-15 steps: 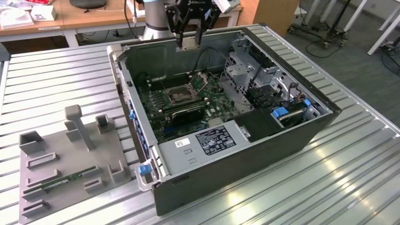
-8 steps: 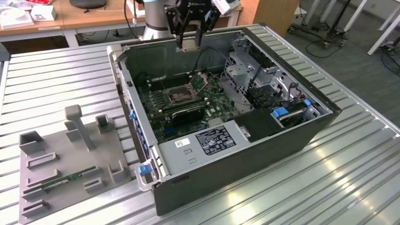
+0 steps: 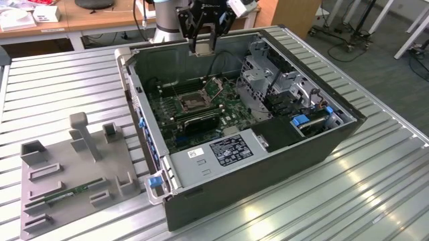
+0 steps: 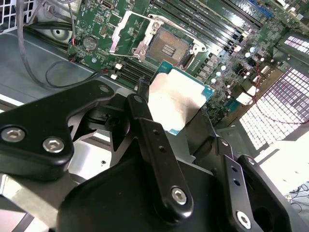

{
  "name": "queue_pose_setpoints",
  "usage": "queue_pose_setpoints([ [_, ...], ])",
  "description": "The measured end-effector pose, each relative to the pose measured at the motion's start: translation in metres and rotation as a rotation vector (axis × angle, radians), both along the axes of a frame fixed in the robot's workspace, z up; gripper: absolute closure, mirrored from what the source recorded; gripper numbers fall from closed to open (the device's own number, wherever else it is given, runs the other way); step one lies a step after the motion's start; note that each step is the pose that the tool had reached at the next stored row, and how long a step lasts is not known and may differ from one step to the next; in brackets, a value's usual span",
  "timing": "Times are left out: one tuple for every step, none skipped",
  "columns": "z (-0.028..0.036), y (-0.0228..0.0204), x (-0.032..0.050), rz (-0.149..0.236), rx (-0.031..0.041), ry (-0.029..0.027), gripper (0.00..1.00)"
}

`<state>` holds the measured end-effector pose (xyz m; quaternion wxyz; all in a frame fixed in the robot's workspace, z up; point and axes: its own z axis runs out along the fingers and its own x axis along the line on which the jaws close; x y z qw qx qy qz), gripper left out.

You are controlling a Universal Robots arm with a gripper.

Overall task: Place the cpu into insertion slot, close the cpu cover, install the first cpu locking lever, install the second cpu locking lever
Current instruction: 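Place the cpu into insertion slot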

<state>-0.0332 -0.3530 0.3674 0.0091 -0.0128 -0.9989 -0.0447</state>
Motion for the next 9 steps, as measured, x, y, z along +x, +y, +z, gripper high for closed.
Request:
queue_pose_setpoints([
  [-0.0001,0.0,0.0,0.0,0.0002,-0.0001,0.46],
  [-0.0001,0.0,0.0,0.0,0.0001,-0.0001,0.46],
  [-0.0002,-0.0002,0.0,0.0,0.0004,-0.0002,0.46],
  [-0.0003,-0.0006,0.0,0.0,0.0004,-0.0002,0.46],
  [-0.0002,-0.0011,0.0001,0.0,0.0003,-0.0002,0.46],
  [-0.0003,-0.0016,0.0,0.0,0.0001,-0.0001,0.46],
  [-0.0006,-0.002,0.0,0.0,0.0004,-0.0002,0.46],
  [-0.001,-0.0023,0.0,0.0,0.0004,-0.0002,0.46],
  [-0.0016,-0.0025,0.0,0.0,0.0002,-0.0001,0.46],
])
